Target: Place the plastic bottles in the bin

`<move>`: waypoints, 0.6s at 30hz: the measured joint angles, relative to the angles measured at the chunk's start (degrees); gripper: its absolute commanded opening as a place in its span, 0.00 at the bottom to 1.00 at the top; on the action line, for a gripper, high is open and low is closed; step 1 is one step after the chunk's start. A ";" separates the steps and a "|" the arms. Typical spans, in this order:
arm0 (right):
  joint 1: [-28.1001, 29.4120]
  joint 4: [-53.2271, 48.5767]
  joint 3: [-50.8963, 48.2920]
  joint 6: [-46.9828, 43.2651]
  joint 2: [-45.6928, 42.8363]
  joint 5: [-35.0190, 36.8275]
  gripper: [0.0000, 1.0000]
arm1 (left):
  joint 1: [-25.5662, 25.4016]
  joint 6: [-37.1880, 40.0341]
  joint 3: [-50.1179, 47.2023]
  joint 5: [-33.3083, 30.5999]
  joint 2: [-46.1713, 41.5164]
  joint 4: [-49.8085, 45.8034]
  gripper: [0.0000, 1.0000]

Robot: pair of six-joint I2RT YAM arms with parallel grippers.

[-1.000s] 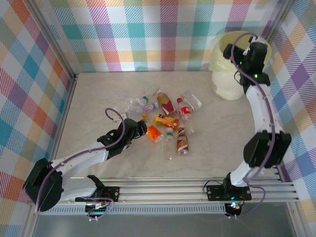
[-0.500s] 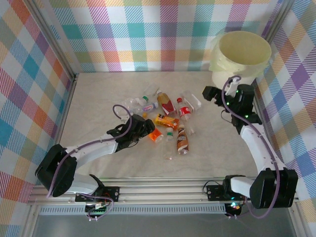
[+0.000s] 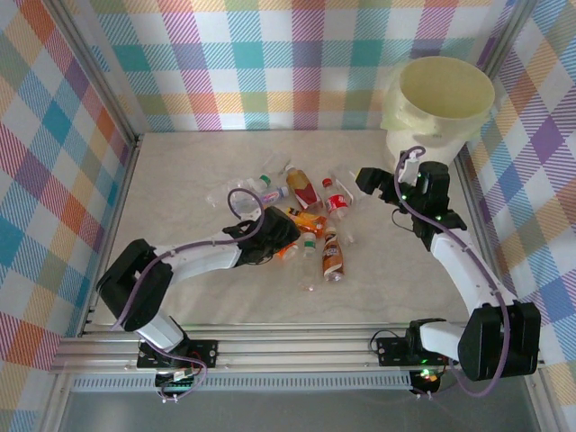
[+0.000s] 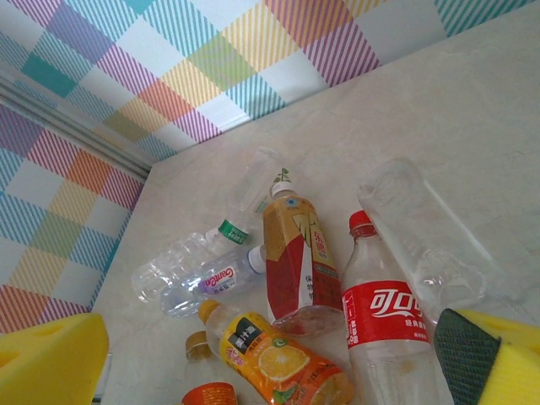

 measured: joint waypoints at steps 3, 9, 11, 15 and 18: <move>0.07 -0.02 0.00 -0.02 0.11 0.09 1.00 | -1.31 -1.70 1.99 -1.33 2.01 -2.89 0.98; 0.13 -0.04 0.00 -0.07 0.11 0.79 1.00 | -4.68 -4.28 4.07 -2.47 5.18 -4.83 0.95; 0.13 -0.07 0.00 -0.09 0.11 0.92 1.00 | -4.85 -5.11 4.07 -2.97 5.84 -4.83 0.94; 0.13 -0.11 0.00 -0.52 0.11 1.11 1.00 | -4.85 -5.84 4.07 -3.52 6.54 -4.79 0.91; 0.13 -0.24 0.00 -0.94 0.11 1.38 1.00 | -4.85 -6.56 4.07 -3.67 6.86 -4.76 0.89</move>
